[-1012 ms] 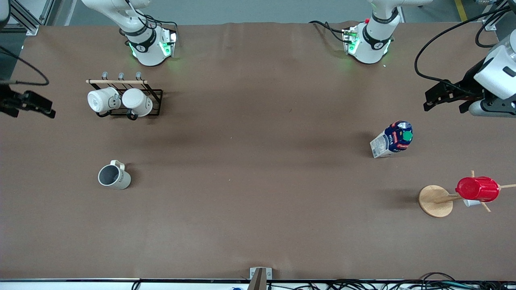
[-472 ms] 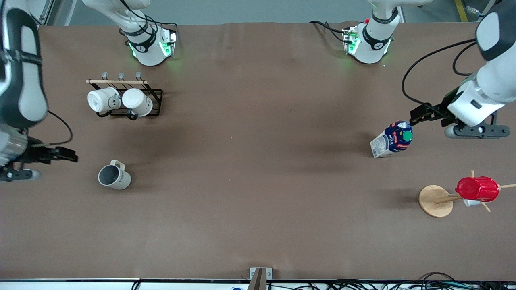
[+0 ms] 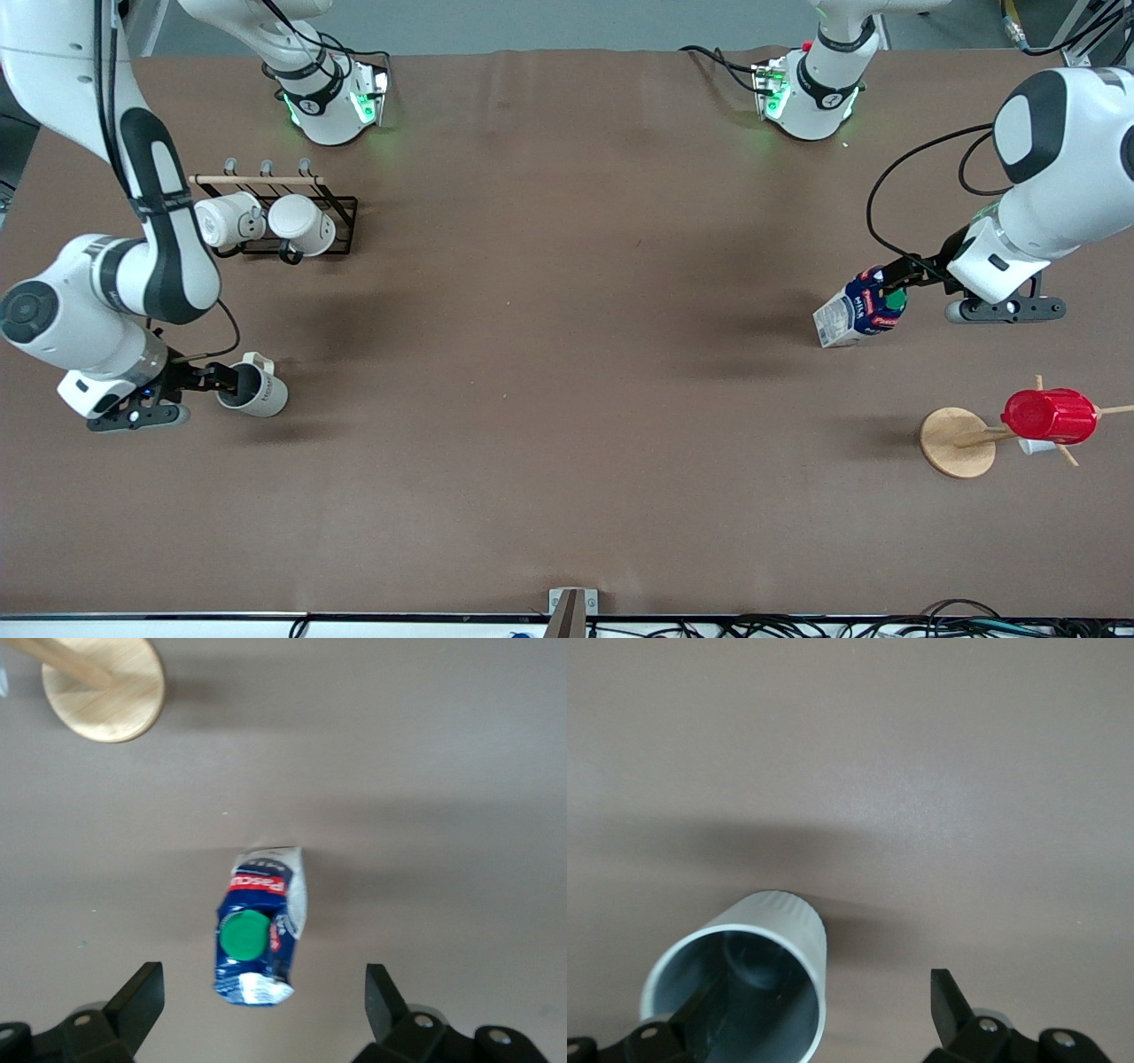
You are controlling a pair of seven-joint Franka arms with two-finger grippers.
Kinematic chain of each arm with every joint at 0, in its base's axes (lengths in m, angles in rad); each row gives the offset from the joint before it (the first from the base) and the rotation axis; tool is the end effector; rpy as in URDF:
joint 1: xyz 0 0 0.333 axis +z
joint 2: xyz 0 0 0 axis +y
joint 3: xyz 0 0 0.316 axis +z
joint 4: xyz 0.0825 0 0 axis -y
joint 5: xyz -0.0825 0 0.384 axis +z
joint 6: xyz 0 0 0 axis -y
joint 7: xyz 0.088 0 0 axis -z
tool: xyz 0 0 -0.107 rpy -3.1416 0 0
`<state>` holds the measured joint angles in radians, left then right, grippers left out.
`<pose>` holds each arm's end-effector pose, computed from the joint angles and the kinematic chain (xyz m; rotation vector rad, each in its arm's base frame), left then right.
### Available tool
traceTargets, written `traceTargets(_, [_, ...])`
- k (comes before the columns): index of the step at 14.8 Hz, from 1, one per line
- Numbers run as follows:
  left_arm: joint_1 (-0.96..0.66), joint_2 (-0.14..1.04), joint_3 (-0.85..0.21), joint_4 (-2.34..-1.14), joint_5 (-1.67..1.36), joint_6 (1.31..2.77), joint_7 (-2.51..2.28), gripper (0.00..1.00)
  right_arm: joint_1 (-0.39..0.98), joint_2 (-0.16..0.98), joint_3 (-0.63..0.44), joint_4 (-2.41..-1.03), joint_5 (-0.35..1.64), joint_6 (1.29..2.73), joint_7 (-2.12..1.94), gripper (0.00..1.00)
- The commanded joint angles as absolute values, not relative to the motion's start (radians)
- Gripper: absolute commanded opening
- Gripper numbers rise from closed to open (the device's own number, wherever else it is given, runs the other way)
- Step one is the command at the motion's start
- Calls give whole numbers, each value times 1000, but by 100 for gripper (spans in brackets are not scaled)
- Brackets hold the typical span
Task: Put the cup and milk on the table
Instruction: 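Grasp the white mug with the right gripper while the left gripper grasps the carton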
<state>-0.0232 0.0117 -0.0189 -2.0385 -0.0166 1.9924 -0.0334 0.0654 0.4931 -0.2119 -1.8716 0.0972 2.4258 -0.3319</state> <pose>0.5461 -0.0240 0.4322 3.1273 -0.0023 -0.0912 0.6398 -0.0852 0.2613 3.0831 0.2201 0.0997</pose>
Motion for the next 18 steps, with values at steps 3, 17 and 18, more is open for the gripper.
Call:
traceTargets(3, [-23, -5, -11, -2149, 11, 2088, -26, 100, 67, 518, -212, -1896, 110, 2453, -364, 75])
traceTargets(17, [-23, 109, -8, -2164, 14, 2111, -8, 100, 124, 469, -79, -1648, 104, 2062, -82, 0])
traceTargets(18, [-23, 112, -6, -2167, 14, 2111, -8, 100, 129, 466, -17, -1641, 95, 2063, 36, 0])
